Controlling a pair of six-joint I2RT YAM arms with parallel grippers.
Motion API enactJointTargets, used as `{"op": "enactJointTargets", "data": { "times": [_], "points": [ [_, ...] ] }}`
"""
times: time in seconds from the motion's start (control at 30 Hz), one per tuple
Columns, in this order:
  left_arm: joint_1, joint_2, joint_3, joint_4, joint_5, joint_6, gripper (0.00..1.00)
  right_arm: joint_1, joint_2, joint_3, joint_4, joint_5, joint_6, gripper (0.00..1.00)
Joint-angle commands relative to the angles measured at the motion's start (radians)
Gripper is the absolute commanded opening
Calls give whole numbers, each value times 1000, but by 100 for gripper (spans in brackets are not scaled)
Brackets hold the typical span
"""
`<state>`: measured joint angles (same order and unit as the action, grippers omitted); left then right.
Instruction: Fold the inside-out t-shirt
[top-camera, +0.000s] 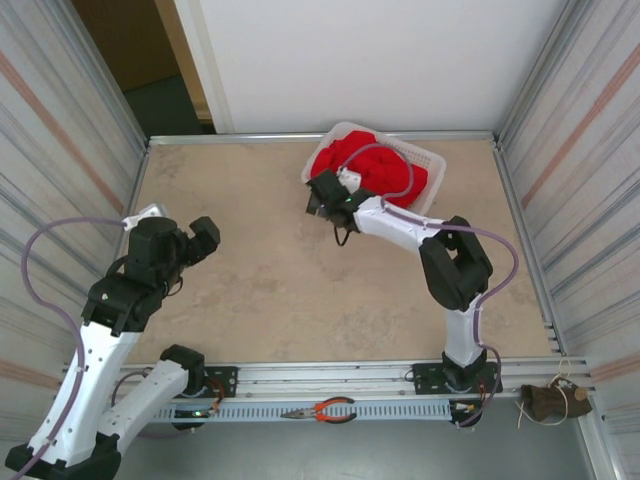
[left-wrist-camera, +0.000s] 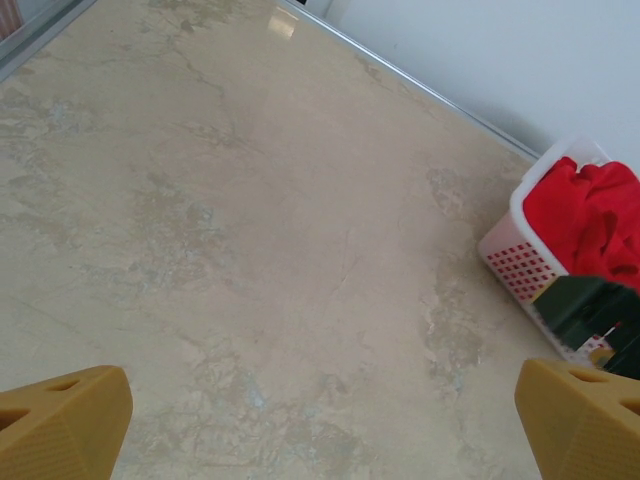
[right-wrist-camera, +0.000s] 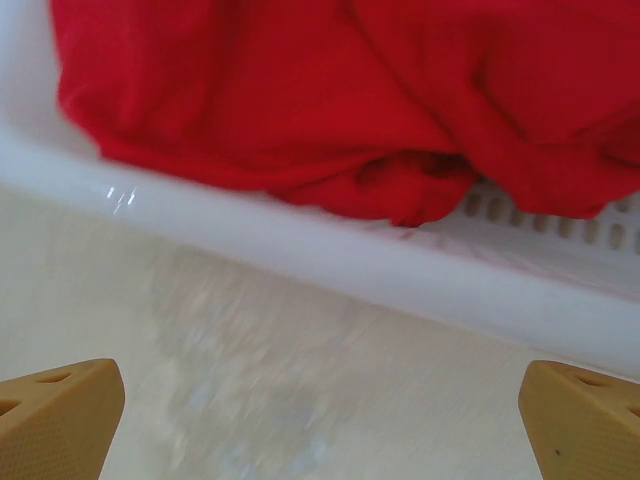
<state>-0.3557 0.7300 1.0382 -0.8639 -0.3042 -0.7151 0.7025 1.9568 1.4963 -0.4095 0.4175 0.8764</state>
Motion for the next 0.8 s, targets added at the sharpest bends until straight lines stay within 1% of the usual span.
{"op": "enactJointTargets", "data": {
  "times": [0.0, 0.1, 0.17, 0.27, 0.37, 0.63, 0.77],
  "points": [
    [-8, 5, -9, -6, 12, 5, 99, -19, -81, 19, 23, -63, -60, 100],
    [-8, 20, -23, 6, 28, 8, 99, -17, -163, -5, 64, -141, -125, 99],
    [-8, 33, -39, 26, 47, 5, 99, -31, -166, 29, 47, -182, -159, 99],
    [-12, 59, -46, 35, 71, 3, 99, -58, -137, 101, -1, -161, -216, 99],
    [-21, 80, -44, 38, 86, 15, 99, -140, -97, 162, -44, -188, -251, 99],
    [-32, 104, -63, 71, 114, 21, 99, -418, 86, 367, -253, -259, -267, 99],
    [-35, 109, -67, 77, 125, 21, 99, -502, 150, 416, -330, -273, -272, 99]
  ]
}}
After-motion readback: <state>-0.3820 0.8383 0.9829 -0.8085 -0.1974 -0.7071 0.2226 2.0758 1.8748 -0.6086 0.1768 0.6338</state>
